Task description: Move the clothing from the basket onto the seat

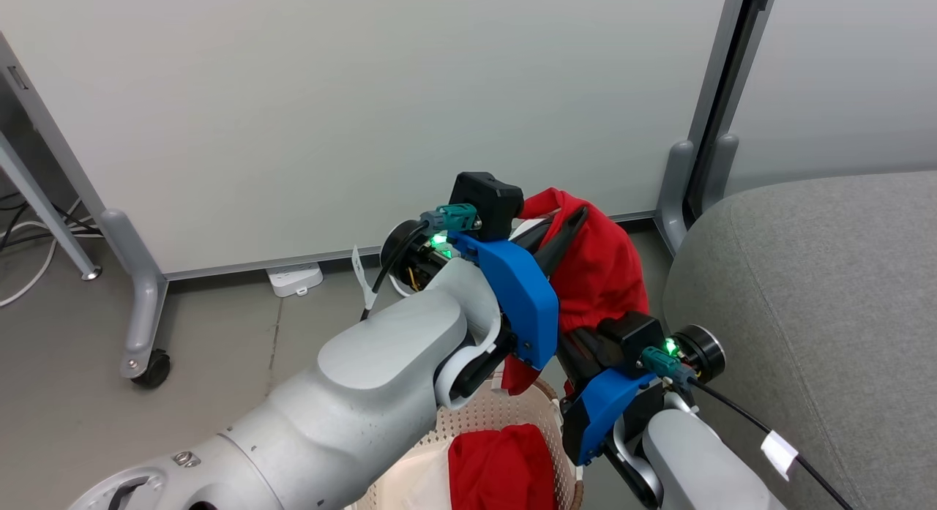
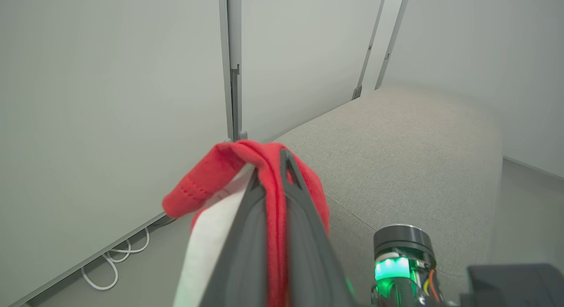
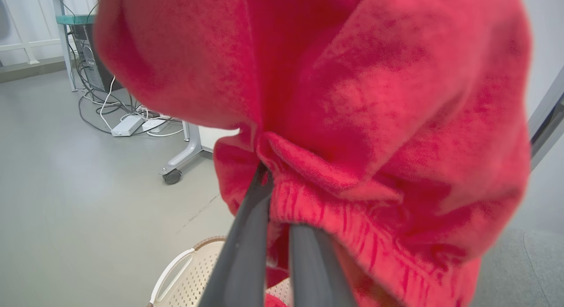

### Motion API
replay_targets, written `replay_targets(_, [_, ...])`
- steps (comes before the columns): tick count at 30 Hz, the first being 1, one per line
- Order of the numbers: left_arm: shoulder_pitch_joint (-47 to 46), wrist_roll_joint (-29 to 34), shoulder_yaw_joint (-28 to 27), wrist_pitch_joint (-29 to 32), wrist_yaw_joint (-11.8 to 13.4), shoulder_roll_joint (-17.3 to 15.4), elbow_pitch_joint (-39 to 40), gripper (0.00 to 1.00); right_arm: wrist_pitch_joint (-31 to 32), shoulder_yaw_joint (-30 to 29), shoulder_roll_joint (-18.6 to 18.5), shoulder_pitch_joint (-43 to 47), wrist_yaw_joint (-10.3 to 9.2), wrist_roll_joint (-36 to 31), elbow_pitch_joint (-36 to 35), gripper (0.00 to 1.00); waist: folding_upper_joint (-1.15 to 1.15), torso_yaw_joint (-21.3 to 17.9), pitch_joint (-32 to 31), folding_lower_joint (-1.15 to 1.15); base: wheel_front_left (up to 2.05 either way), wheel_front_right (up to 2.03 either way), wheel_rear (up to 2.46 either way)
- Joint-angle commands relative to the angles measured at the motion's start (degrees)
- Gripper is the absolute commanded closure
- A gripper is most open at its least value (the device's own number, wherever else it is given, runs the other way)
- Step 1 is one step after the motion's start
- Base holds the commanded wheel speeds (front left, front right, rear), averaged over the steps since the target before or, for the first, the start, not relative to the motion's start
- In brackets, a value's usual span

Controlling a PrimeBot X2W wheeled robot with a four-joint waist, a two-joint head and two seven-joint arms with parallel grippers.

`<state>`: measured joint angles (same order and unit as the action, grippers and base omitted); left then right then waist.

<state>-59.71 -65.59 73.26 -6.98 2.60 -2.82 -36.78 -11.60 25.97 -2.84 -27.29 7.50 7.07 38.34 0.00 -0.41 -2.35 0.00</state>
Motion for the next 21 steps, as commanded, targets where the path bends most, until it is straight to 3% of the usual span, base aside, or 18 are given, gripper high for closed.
replay_targets(1, [0.6,-0.3,0.2,-0.4,-0.1,-0.1,-0.3,1.00,0.3,-0.1,-0.1,1.0,-0.02,-0.7,-0.3,1.00,0.00,-0.2,-0.2,0.00,0.00,0.00,0.00])
replay_targets(21, [0.9,0.5,0.3,0.1,-0.6,-0.1,-0.9,1.00,1.4,-0.9,-0.1,2.9,-0.02,-2.0,-2.6,1.00,0.00,-0.7,-0.8,0.00,0.00,0.00,0.00])
